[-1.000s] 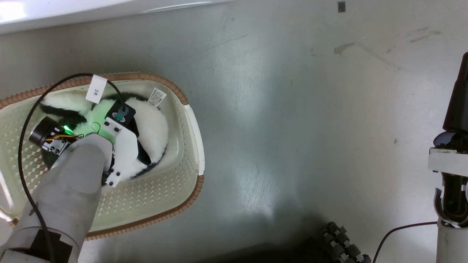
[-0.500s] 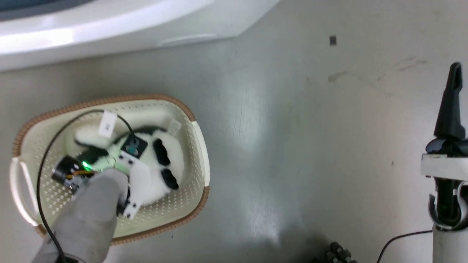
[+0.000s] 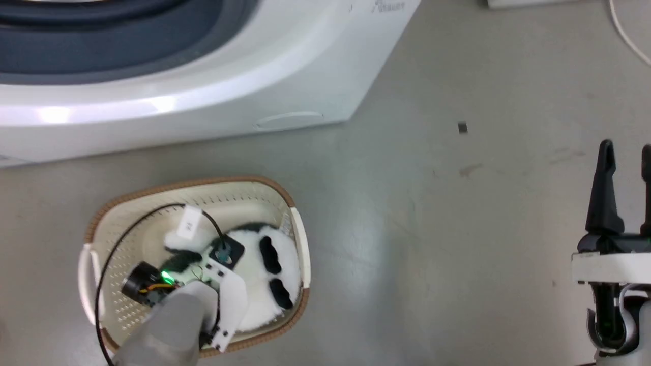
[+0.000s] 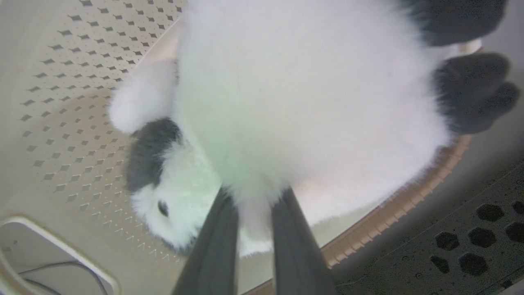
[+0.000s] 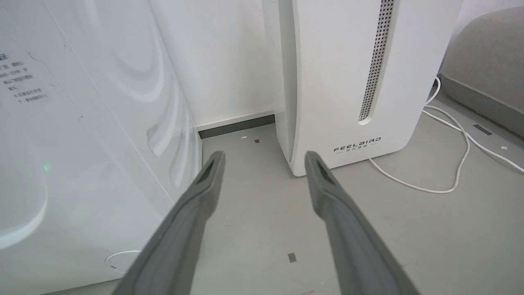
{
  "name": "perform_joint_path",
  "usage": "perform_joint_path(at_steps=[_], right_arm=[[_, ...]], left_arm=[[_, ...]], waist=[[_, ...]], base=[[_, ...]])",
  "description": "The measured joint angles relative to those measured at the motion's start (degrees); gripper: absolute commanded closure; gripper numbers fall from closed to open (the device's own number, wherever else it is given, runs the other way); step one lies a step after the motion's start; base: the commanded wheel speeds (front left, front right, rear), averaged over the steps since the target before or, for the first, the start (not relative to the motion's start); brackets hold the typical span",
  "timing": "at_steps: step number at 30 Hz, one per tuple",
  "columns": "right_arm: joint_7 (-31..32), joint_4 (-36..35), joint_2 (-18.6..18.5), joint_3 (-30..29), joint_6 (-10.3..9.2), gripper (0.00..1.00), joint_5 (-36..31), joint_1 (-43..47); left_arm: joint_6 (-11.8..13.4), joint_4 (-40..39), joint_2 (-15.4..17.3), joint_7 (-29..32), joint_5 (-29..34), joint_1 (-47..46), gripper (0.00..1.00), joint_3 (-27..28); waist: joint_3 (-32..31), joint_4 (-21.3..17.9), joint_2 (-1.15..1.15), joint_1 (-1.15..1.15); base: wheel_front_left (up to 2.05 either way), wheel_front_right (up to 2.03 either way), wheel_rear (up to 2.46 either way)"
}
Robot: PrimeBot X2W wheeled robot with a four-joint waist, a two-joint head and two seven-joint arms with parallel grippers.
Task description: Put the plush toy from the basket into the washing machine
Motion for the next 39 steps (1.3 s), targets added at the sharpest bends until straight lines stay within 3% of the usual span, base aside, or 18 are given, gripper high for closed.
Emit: perform_joint_path(at_steps=[20,34,39], right_arm=[[0.0,1.8,0.0,-0.6,0.0,0.0,-2.4,7.0],[0.0,2.3,0.0,-1.3,0.0,0.0,-3.7,12.7],[0.0,2.3,0.0,-1.4,0.0,0.0,-3.7,13.4]], left_arm=[[0.0,-1.0,-1.9,-11.4,-8.6,6.7,1.0,-5.3],[0.1,-3.9,-2.4,-19.0,-11.7,8.8,1.0,-5.1],[1.8,-7.8,-1.9,-19.4,-12.8,9.3,1.0,-3.7]], waist=[[-14.7,5.5,0.0,0.0],[-23.5,9.4,0.0,-0.01],[-25.4,10.6,0.0,-0.01]], base=[[0.0,0.0,0.0],[0.0,0.0,0.0],[0.0,0.0,0.0]])
